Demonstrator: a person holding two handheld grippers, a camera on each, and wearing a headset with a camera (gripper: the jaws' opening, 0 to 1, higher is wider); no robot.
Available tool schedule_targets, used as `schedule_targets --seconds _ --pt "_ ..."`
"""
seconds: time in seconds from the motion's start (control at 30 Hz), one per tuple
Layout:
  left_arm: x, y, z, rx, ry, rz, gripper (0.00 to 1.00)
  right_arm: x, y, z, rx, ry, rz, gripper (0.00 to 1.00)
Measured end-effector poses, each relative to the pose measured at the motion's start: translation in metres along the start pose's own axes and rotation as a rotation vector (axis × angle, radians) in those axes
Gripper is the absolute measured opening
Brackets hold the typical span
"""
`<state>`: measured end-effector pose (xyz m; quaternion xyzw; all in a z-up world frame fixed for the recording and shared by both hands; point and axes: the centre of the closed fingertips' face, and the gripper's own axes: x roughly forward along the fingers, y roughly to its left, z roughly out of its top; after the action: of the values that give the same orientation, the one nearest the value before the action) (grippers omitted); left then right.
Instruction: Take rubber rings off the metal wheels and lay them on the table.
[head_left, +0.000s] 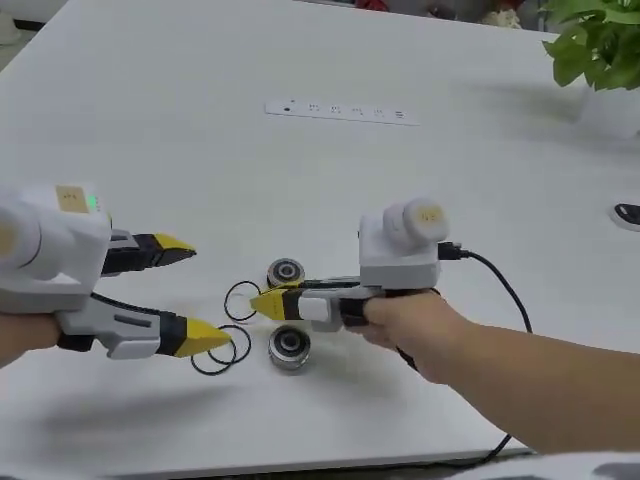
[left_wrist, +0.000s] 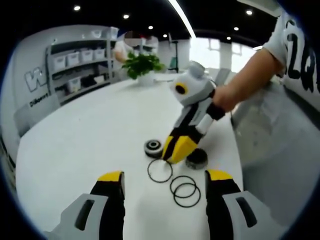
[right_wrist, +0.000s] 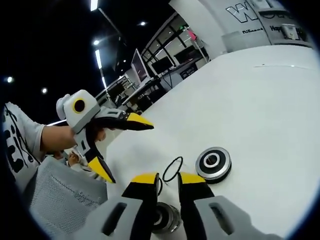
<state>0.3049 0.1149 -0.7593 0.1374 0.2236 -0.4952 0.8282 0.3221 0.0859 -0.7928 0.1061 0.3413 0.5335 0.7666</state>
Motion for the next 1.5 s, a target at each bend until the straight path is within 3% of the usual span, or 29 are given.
schedule_targets --seconds 0.3,0.57,1.0,1.2,1.5 --pt "0.004 0.001 0.0 0.003 0.009 -0.003 0.66 -0.01 -0.001 0.005 -0.017 -0.004 -0.01 0.18" --pt "0.01 0.009 0.003 -0.003 0.013 0.006 0.66 -0.023 -0.007 0.012 -0.034 -0.022 -0.027 0.19" --pt "0.027 0.018 0.013 -0.016 0.009 -0.006 0.64 -0.047 -0.03 0.025 -0.052 -0.055 -0.087 0.21" --pt "0.035 0.022 0.021 -0.013 -0.005 -0.004 0.6 -0.052 -0.041 0.024 -0.079 -0.04 -0.12 0.23" --pt "0.051 0.022 0.022 -0.019 0.005 -0.019 0.55 -0.049 -0.047 0.015 -0.132 0.0 -0.136 0.24"
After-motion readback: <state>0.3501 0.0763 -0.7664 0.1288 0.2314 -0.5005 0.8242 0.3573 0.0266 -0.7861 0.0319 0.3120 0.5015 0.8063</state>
